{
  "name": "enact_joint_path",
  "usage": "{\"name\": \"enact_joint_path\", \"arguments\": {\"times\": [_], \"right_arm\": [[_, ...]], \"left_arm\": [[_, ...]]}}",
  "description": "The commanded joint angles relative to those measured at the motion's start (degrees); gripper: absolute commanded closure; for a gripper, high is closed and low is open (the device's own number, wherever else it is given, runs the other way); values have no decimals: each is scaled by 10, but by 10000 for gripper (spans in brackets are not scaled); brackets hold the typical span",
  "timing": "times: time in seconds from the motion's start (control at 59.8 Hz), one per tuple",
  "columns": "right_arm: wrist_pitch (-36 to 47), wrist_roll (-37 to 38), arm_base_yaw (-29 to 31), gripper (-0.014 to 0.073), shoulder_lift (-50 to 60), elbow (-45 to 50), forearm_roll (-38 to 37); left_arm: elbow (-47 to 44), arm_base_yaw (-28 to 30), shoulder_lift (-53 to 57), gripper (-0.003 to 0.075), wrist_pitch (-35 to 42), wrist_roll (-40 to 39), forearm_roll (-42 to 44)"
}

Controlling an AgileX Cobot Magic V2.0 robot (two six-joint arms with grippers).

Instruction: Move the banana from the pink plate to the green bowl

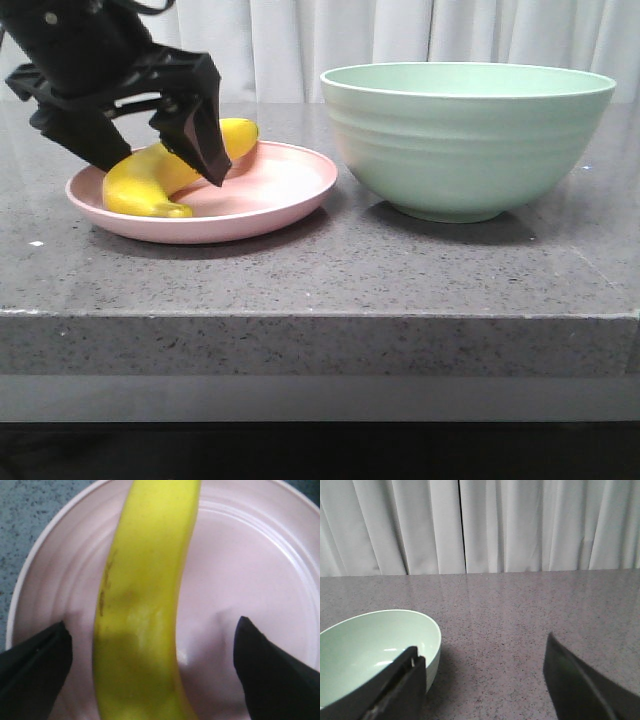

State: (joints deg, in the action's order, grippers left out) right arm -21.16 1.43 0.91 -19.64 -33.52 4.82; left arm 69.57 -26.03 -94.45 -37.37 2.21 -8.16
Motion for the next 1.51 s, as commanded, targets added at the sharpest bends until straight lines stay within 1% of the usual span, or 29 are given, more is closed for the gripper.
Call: {"name": "enact_joint_path", "arguments": {"times": [0.0,0.067,0.134,0.335,0.418,0.586,0.636,0.736,0.77,0.954,1.221,1.372,1.489], "right_arm": [[44,-3,3,74,-9,-19,-4],[44,-3,3,74,-9,-19,-4],[44,-3,3,74,-9,-19,-4],[44,-3,3,74,-9,-19,-4],[44,-3,3,74,-9,-19,-4],[44,-3,3,74,-9,-19,-4],[44,-3,3,74,-9,-19,-4],[44,-3,3,74,-9,-19,-4],[44,-3,3,74,-9,-19,-4],[44,-3,3,74,-9,-19,-4],[44,-3,3,74,-9,-19,-4],[44,-3,3,74,-9,-19,-4],[44,-3,3,74,-9,-19,-4]], "left_arm": [[19,-3,18,83,24,2,-3],[19,-3,18,85,24,2,-3],[19,-3,18,111,24,2,-3],[19,-3,18,291,24,2,-3],[19,-3,18,355,25,2,-3],[19,-3,18,447,25,2,-3],[19,-3,18,486,27,2,-3],[19,-3,18,525,35,2,-3],[19,-3,18,534,41,2,-3],[23,-3,39,533,79,0,-4],[20,-3,139,533,126,0,-5],[-1,-3,201,533,135,0,-6],[-40,-12,248,533,154,0,-6]]}}
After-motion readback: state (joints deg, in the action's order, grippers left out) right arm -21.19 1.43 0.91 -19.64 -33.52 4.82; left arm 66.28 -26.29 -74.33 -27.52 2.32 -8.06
